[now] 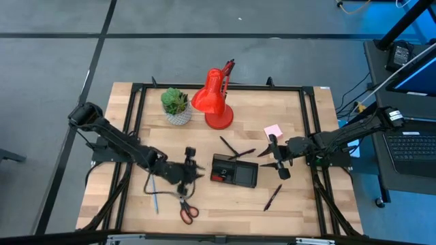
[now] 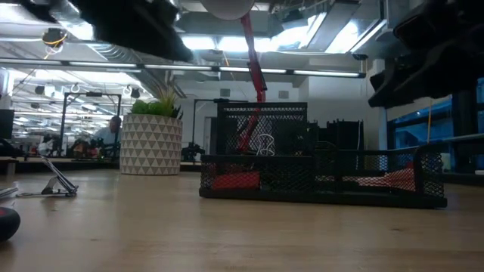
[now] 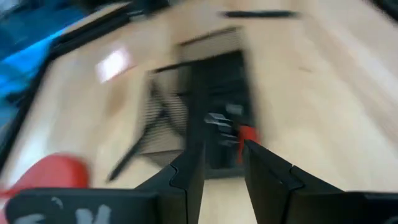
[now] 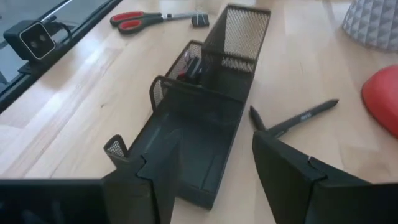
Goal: Pick and place office supplies into organizer
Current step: Put the black binder clip into the black desk organizer
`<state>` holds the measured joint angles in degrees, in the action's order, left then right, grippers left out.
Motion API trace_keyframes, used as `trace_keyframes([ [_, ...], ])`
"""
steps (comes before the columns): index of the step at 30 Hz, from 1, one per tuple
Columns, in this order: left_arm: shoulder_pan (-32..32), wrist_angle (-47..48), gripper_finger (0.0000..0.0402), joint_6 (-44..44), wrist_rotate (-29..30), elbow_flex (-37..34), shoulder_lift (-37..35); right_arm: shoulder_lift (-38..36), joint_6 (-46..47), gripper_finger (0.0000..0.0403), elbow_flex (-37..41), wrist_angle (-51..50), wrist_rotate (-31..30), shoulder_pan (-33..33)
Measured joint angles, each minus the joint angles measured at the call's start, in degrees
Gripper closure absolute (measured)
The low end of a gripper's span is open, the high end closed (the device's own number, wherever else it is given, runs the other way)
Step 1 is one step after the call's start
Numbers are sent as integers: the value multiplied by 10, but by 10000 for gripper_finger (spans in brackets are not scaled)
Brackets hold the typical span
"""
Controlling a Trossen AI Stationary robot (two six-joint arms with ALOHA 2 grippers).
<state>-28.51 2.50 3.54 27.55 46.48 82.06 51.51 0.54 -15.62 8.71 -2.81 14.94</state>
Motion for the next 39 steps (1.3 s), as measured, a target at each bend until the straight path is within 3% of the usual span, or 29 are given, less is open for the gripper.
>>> trace_keyframes([
  [4, -46, 14, 299, 73, -2, 0, 5, 0, 9, 205, 0, -9, 0, 0],
  [11, -108, 13, 299, 85, 58, 1, 21, 0, 7, 205, 0, -14, 0, 0],
  [16, -137, 66, 299, 98, 92, 1, 50, 0, 7, 205, 0, -14, 0, 0],
  [24, -162, 189, 297, 36, 86, 1, 62, 0, 7, 205, 0, -12, -1, 0],
  [39, -168, 236, 301, 17, 54, 1, 67, 0, 5, 205, 0, -12, -2, 0],
])
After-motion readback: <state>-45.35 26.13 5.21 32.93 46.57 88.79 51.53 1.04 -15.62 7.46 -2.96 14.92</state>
